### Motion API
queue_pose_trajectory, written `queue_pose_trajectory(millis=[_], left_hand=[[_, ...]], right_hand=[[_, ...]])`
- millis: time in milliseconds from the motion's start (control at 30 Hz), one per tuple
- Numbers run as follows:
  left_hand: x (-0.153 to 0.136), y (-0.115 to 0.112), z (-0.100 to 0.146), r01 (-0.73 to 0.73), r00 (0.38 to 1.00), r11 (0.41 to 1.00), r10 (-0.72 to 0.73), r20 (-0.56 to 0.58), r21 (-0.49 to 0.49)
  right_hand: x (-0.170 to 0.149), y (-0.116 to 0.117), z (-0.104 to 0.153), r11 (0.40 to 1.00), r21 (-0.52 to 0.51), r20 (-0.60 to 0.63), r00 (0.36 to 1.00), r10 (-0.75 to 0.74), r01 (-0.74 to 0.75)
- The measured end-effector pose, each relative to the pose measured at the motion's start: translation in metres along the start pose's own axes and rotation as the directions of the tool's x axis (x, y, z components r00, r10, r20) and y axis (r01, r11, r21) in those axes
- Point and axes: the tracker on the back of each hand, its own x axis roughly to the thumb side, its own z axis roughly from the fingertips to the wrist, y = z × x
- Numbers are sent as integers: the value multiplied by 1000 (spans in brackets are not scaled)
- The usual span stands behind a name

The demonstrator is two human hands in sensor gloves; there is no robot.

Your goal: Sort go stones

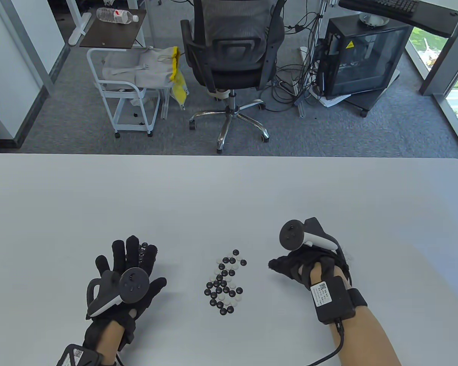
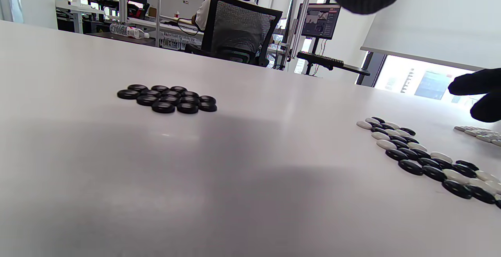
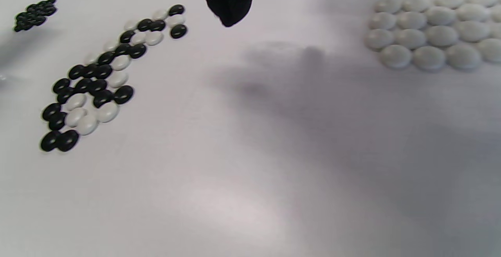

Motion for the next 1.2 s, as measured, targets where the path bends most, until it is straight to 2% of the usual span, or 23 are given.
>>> queue_pose_trajectory(millis=[67,233,433,600,867,1200], left_hand=[[0,0,0,-1,1000,1000,1,2,2],[-1,0,1,-6,1000,1000,6,5,9],[-4,1,2,-22,1000,1000,22,3,12],[-4,1,2,-26,1000,1000,26,3,11],[-4,0,2,-14,1000,1000,14,2,4],[-1,-1,0,2,1000,1000,-2,5,-1]], right_hand=[[22,4,-10,1000,17,55,998,20,-21],[53,11,-35,997,57,117,992,39,-46],[64,15,-59,995,88,118,993,25,-36],[58,17,-63,994,106,101,995,14,-25],[22,18,-33,989,144,37,999,37,-42],[-88,28,35,992,114,-234,972,-24,52]])
